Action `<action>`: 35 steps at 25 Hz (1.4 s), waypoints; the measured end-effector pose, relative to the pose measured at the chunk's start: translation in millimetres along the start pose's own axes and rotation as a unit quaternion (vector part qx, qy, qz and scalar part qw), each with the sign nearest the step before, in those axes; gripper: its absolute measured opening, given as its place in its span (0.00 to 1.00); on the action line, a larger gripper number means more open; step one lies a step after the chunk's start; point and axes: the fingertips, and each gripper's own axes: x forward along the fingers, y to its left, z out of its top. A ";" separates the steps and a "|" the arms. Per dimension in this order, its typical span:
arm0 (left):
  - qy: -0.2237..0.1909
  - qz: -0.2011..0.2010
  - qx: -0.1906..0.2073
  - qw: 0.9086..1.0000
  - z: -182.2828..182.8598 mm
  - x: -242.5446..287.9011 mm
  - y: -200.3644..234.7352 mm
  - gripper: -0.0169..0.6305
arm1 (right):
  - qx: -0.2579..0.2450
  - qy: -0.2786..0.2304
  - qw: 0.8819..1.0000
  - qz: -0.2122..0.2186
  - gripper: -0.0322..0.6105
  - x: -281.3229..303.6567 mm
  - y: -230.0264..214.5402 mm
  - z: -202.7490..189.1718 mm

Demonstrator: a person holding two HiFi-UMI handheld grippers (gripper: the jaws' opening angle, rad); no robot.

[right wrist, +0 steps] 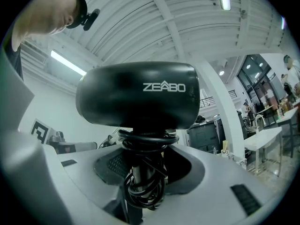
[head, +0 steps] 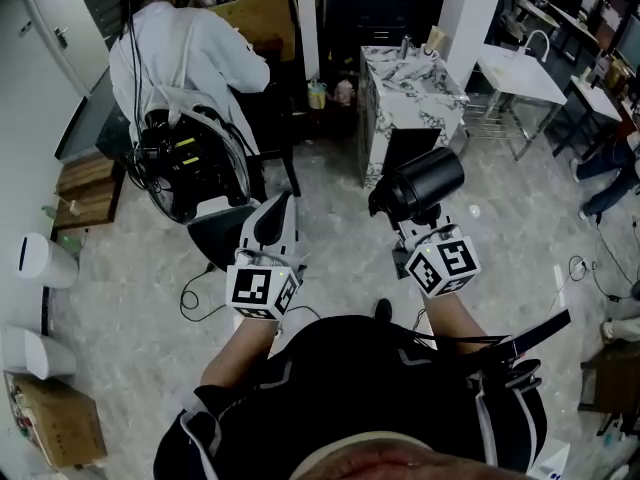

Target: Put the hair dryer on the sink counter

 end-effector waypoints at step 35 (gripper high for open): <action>0.026 -0.026 0.019 0.999 -27.9 228.6 -154.5 0.03 | 0.026 -0.008 1.000 0.000 0.36 -11.8 -250.3 17.2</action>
